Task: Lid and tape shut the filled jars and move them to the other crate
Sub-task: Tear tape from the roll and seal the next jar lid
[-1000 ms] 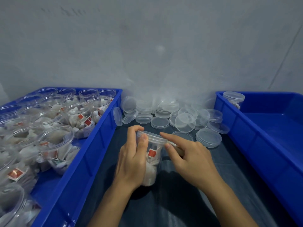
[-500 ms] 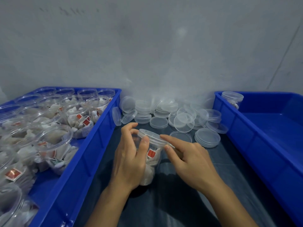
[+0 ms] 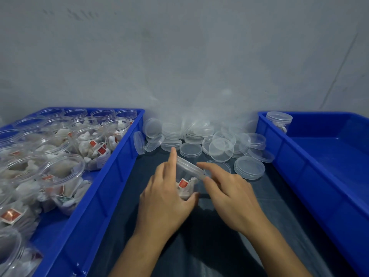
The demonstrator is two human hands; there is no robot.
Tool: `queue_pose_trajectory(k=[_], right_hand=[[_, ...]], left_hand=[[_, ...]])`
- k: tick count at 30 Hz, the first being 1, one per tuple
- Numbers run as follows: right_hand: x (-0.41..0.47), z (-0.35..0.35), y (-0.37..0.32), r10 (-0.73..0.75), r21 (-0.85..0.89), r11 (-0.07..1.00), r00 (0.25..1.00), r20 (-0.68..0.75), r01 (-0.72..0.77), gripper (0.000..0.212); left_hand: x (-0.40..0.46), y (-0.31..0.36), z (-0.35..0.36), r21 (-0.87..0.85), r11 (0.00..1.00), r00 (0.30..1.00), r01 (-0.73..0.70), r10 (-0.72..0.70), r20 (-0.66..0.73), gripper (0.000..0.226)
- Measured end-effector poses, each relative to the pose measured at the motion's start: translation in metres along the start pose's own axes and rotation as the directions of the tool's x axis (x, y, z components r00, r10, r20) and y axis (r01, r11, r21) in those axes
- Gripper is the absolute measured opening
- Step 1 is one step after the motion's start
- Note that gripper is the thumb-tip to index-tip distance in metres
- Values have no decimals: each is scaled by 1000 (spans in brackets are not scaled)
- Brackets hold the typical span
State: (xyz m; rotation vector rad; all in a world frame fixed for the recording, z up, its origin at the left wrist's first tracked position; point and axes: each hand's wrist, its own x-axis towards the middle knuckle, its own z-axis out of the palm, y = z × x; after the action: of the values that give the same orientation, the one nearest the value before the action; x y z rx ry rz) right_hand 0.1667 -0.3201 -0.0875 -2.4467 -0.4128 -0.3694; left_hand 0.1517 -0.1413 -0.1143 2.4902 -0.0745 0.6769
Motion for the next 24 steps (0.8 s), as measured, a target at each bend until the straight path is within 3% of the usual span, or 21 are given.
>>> queue_pose_trajectory(k=[5, 14, 24], right_hand=[[1, 0, 2, -7, -92, 996, 1000, 3, 8, 42], [3, 7, -2, -85, -239, 968, 996, -15, 79, 43], [2, 6, -5, -56, -190, 981, 997, -50, 45, 33]], left_hand=[[-1, -3, 2, -59, 998, 1000, 6, -8, -28, 113], [0, -3, -1, -320, 925, 978, 206, -204, 39, 117], [-1, 3, -5, -442, 853, 960, 275, -220, 173, 117]])
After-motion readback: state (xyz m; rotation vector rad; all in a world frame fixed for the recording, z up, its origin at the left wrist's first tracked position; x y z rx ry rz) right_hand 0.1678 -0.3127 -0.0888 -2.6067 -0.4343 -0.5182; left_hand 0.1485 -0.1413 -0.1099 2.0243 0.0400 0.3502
